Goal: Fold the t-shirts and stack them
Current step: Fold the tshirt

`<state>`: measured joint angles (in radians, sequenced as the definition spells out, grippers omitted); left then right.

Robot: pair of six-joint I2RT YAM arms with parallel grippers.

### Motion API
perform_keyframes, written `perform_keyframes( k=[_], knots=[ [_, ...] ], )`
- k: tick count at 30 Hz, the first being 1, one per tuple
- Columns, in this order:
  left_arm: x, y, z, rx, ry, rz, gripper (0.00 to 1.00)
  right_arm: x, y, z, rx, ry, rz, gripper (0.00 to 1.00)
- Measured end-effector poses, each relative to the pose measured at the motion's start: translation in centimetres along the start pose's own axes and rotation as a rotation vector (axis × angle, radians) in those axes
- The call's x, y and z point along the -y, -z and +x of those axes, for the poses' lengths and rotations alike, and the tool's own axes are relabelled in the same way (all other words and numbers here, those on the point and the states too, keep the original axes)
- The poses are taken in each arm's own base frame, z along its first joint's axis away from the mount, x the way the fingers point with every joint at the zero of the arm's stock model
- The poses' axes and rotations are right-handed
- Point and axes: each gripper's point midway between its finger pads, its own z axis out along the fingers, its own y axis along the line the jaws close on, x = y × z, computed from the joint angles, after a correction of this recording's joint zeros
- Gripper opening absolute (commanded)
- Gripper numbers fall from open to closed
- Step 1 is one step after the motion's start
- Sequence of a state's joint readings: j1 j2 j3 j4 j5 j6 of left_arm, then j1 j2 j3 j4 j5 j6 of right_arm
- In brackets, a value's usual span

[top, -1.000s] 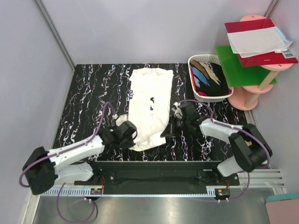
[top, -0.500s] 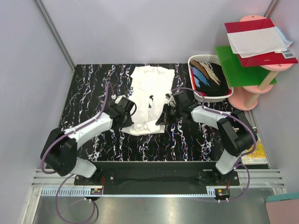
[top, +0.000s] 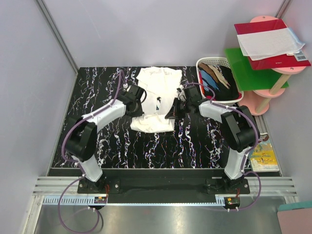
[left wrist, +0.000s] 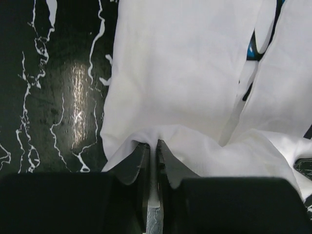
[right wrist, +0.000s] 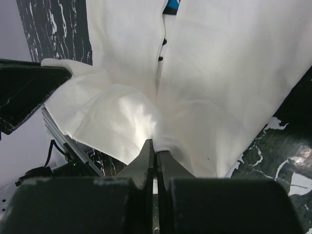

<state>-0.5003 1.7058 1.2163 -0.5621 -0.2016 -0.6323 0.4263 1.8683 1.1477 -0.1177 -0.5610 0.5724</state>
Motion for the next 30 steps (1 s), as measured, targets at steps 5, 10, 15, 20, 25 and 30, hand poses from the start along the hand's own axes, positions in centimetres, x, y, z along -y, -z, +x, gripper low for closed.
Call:
perform_keyframes(
  k=[5, 10, 15, 20, 25, 30],
  knots=[
    [0.3, -2.6, -2.3, -0.016, 0.001, 0.002, 0.6, 1.1, -1.0, -1.7, 0.011, -0.019, 0.013, 0.04],
    [0.2, -5.7, -2.5, -0.074, -0.018, 0.007, 0.99, 2.6, -1.9, -3.5, 0.038, -0.038, 0.046, 0.11],
    [-0.5, -5.4, -2.5, -0.065, -0.015, 0.014, 0.99, 2.8, -2.0, -5.0, 0.084, -0.032, 0.074, 0.55],
    [-1.5, -0.8, -2.2, -0.001, -0.014, 0.05, 0.99, 2.1, -2.0, -6.8, 0.184, 0.013, 0.031, 1.0],
    [-1.6, 4.4, -4.2, 0.144, -0.006, 0.118, 0.99, 1.1, 0.8, -5.1, 0.274, 0.075, 0.007, 1.0],
    [-2.0, 6.5, -4.2, 0.214, -0.003, 0.156, 0.91, -4.6, 5.3, -4.7, 0.405, 0.238, -0.07, 0.72]
  ],
)
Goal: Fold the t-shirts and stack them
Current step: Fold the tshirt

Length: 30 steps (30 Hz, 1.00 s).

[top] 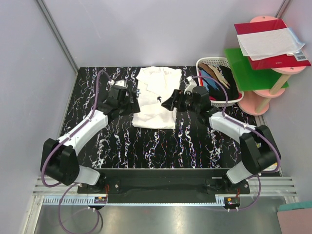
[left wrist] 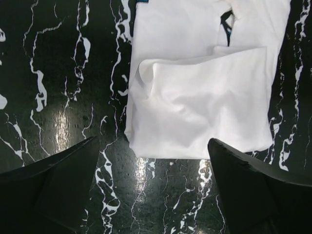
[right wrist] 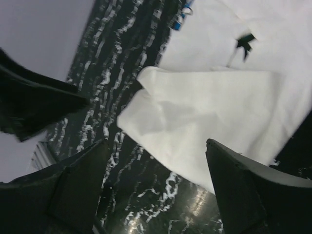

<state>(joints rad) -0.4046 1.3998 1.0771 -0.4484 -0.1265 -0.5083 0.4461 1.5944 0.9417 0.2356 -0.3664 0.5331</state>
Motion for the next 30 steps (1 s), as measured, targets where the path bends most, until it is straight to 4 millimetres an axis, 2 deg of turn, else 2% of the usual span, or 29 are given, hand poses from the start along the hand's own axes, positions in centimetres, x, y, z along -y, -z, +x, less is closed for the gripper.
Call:
perform_keyframes(
  k=[1, 2, 3, 5, 6, 7, 8, 9, 10, 11, 12, 14, 15, 17, 20, 24, 27, 30],
  knots=[
    [-0.2, -0.1, 0.5, -0.004, 0.0, -0.002, 0.81, -1.2, 0.5, -0.6, 0.026, 0.029, -0.03, 0.01],
    [-0.5, -0.3, 1.1, -0.016, 0.001, -0.004, 0.69, -2.7, 1.0, -1.3, 0.052, 0.055, -0.068, 0.0],
    [-0.6, -0.5, 1.7, -0.028, 0.006, -0.005, 0.52, -3.5, 1.1, -1.6, 0.066, 0.079, -0.099, 0.0],
    [-1.1, -1.0, 3.3, -0.06, 0.012, -0.007, 0.06, -3.9, 0.8, -1.7, 0.067, 0.081, -0.118, 0.0],
    [-1.4, -1.1, 4.0, -0.075, 0.016, -0.008, 0.01, -3.7, 0.3, -1.3, 0.052, 0.079, -0.122, 0.0],
    [-1.6, -1.3, 4.7, -0.089, 0.019, -0.01, 0.01, -3.2, -0.4, -0.8, 0.026, 0.07, -0.114, 0.0],
    [-1.7, -1.4, 5.2, -0.101, 0.019, -0.01, 0.04, -2.6, -1.4, -0.1, -0.008, 0.056, -0.101, 0.05],
    [-1.8, -1.4, 5.5, -0.11, 0.021, -0.012, 0.29, -1.9, -2.5, 0.5, -0.04, 0.043, -0.085, 0.14],
    [-1.9, -1.4, 5.7, -0.113, 0.021, -0.011, 0.42, -1.2, -3.7, 1.0, -0.075, 0.029, -0.069, 0.26],
    [-1.9, -1.5, 5.8, -0.114, 0.016, -0.01, 0.59, -0.4, -4.8, 1.6, -0.103, 0.018, -0.052, 0.42],
    [-1.8, -1.5, 5.7, -0.113, 0.018, -0.005, 0.81, 0.4, -5.7, 2.1, -0.126, 0.007, -0.034, 0.47],
    [-1.7, -1.5, 5.6, -0.108, 0.011, -0.001, 0.96, 1.8, -6.6, 3.1, -0.159, -0.006, 0.008, 0.58],
    [-1.7, -1.5, 5.6, -0.106, 0.019, -0.003, 0.99, 2.4, -6.7, 3.5, -0.171, -0.008, 0.032, 0.63],
    [-1.8, -1.7, 5.5, -0.102, 0.02, -0.011, 0.99, 3.5, -6.6, 4.0, -0.18, -0.003, 0.084, 0.64],
    [-1.8, -2.8, 5.4, -0.109, 0.018, -0.026, 0.99, 4.6, -6.6, 3.2, -0.152, 0.028, 0.144, 0.65],
    [-1.2, -5.7, 4.9, -0.14, 0.013, -0.046, 0.94, 5.8, -6.5, 2.3, -0.112, 0.071, 0.215, 0.65],
    [-0.5, -8.3, 4.4, -0.155, 0.01, -0.056, 0.94, 6.6, -6.4, 1.9, -0.102, 0.095, 0.259, 0.65],
    [0.0, -10.0, 4.0, -0.166, 0.005, -0.062, 0.94, 6.9, -6.4, 1.1, -0.085, 0.112, 0.287, 0.66]
  ],
)
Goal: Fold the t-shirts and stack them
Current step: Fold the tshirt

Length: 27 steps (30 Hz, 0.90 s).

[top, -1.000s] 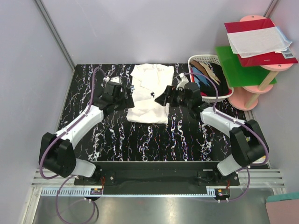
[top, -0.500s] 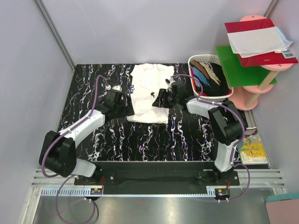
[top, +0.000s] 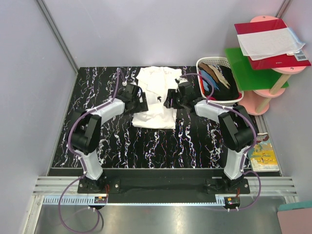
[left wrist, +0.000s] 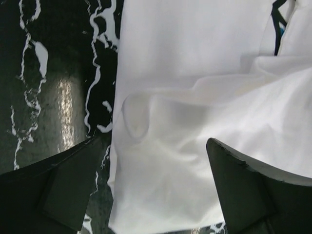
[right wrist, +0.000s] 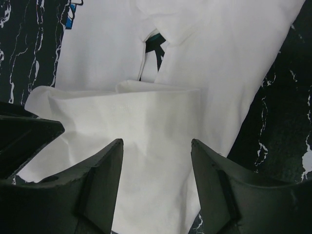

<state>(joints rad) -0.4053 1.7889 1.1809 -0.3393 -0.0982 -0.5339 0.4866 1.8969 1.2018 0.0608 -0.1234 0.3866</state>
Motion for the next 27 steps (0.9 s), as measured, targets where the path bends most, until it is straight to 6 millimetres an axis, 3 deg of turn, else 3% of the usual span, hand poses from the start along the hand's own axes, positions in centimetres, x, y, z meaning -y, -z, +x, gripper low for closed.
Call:
perform_keyframes(
  k=[4, 8, 9, 10, 15, 17, 19, 22, 24, 26, 27],
  knots=[
    [0.9, -1.5, -1.6, 0.008, -0.002, 0.003, 0.87, -0.1, -0.5, -1.4, 0.032, 0.017, 0.011, 0.65],
    [1.5, -2.2, -2.8, 0.024, -0.002, 0.009, 0.31, 0.4, -1.9, -1.3, 0.024, 0.025, 0.025, 0.63],
    [1.6, -2.2, -3.0, 0.026, -0.004, 0.009, 0.07, 0.6, -2.3, -1.1, 0.018, 0.026, 0.029, 0.63],
    [1.6, -2.3, -3.1, 0.027, -0.007, 0.009, 0.0, 0.8, -2.7, -0.8, 0.009, 0.025, 0.034, 0.62],
    [1.7, -2.5, -3.6, 0.035, -0.014, 0.009, 0.0, 1.6, -3.9, 0.5, -0.028, 0.022, 0.051, 0.59],
    [1.8, -2.5, -3.8, 0.038, -0.015, 0.01, 0.0, 1.7, -3.9, 0.8, -0.038, 0.021, 0.055, 0.51],
    [1.8, -2.4, -4.0, 0.041, -0.016, 0.009, 0.0, 1.7, -4.0, 0.8, -0.041, 0.022, 0.055, 0.21],
    [1.7, -2.4, -4.1, 0.044, -0.016, 0.004, 0.04, 1.5, -4.0, 0.6, -0.04, 0.024, 0.05, 0.0],
    [1.5, -2.4, -4.1, 0.045, -0.019, -0.003, 0.27, 1.5, -4.0, 0.5, -0.039, 0.022, 0.047, 0.0],
    [1.3, -2.4, -4.1, 0.045, -0.029, -0.011, 0.64, 1.4, -4.0, 0.6, -0.04, 0.02, 0.047, 0.0],
    [1.1, -2.4, -4.1, 0.044, -0.026, -0.021, 0.7, 1.5, -4.0, 0.5, -0.039, 0.021, 0.047, 0.0]
  ],
)
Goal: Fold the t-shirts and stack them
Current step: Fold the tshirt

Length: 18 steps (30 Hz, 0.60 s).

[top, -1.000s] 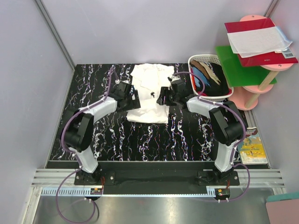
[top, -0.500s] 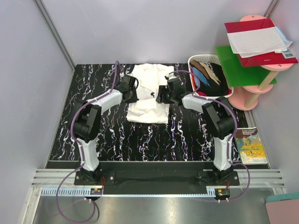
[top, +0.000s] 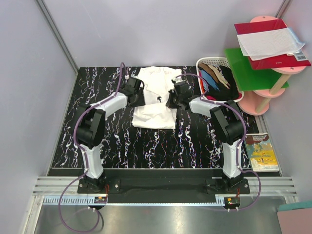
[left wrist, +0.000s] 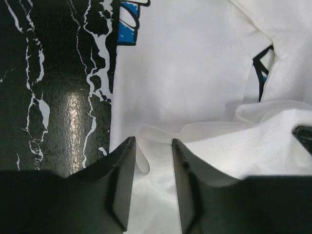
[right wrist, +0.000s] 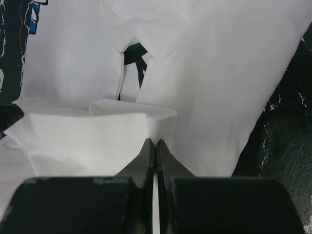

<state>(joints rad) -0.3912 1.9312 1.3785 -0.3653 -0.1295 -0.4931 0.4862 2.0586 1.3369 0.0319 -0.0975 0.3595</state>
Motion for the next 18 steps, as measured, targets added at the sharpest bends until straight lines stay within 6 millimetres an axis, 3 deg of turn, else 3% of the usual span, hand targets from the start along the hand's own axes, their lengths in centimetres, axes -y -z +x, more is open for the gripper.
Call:
perform_keyframes(
  k=[3, 7, 8, 11, 12, 13, 18],
  knots=[
    [-0.6, 0.1, -0.2, 0.004, -0.014, -0.029, 0.76, 0.0, 0.0, 0.0, 0.0, 0.0, 0.001, 0.0],
    [-1.3, 0.0, -0.2, 0.005, -0.013, -0.059, 0.66, 0.0, 0.0, 0.0, 0.0, 0.0, 0.001, 0.0],
    [-1.4, -0.1, -0.2, 0.002, -0.013, -0.063, 0.62, 0.0, 0.0, 0.0, 0.0, 0.0, 0.001, 0.0],
    [-1.6, -0.9, 0.1, -0.01, -0.011, -0.071, 0.32, 0.0, 0.0, 0.0, 0.0, 0.0, 0.001, 0.0],
    [-1.6, -1.2, 0.2, -0.015, -0.009, -0.072, 0.11, 0.0, 0.0, 0.0, 0.0, 0.0, 0.001, 0.0],
    [-1.6, -1.5, 0.5, -0.024, -0.012, -0.073, 0.02, 0.0, 0.0, 0.0, 0.001, 0.0, 0.001, 0.0],
    [-1.9, -2.5, 1.6, -0.058, -0.014, -0.079, 0.0, 0.1, 0.0, -0.1, 0.002, -0.001, 0.003, 0.0]
  ],
)
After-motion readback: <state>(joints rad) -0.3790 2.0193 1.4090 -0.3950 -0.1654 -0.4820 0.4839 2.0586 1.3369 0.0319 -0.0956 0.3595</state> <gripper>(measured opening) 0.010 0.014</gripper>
